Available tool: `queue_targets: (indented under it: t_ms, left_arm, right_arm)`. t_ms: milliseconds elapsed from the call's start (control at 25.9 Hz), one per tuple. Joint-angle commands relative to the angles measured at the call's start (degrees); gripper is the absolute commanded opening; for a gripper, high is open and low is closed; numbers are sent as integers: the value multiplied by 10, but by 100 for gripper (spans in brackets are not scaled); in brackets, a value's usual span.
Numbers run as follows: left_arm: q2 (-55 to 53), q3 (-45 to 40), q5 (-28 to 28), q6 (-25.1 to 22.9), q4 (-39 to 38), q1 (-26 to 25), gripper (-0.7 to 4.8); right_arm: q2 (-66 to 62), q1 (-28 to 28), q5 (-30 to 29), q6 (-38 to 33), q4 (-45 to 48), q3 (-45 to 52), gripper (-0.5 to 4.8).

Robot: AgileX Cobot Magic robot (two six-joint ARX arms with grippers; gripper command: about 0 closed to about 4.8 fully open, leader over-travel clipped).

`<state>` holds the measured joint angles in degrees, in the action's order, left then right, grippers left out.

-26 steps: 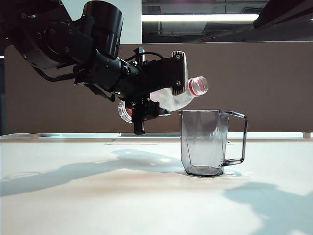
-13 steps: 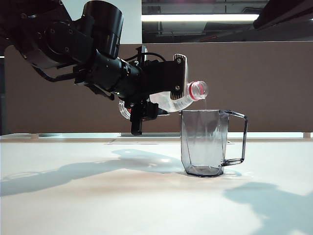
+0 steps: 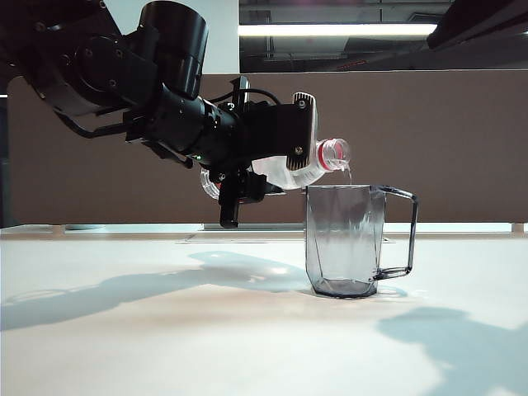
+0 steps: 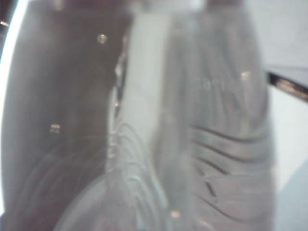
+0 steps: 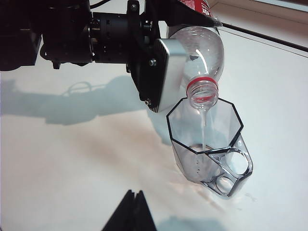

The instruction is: Pick up the mineral water bottle with the left hand on the table and pour water into the mug until it's half full.

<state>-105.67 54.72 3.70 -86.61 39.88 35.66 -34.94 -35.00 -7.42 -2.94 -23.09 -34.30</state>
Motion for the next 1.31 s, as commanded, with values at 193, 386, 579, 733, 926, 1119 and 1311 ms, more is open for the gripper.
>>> queue_targets:
  t_ms: [193,386,579,733,926,1119,1311]
  left_arm:
    - [5,5,2,-30,35,1,236]
    - [5,5,2,-30,35,0,236]
    - [5,5,2,-30,35,0,236]
    - [5,5,2,-30,35,-5,236]
    - [5,5,2,-30,36,-12,236]
    - [5,5,2,-30,35,-15,236]
    - [5,5,2,-30,35,-14,236]
  right_arm:
    - [2,1,-2,2,5,-3,-8]
    - [2,1,-2,2,-1,-3,-8]
    - [2,1,-2,2,-7,-3,-8]
    - [2,1,-2,2,-7,-3,-8]
    - [2,1,-2,2,-6,-3,-8]
    - [2,1,-2,2,-6,-3,-8]
    - [2,1,-2,2,-6,-3,-8]
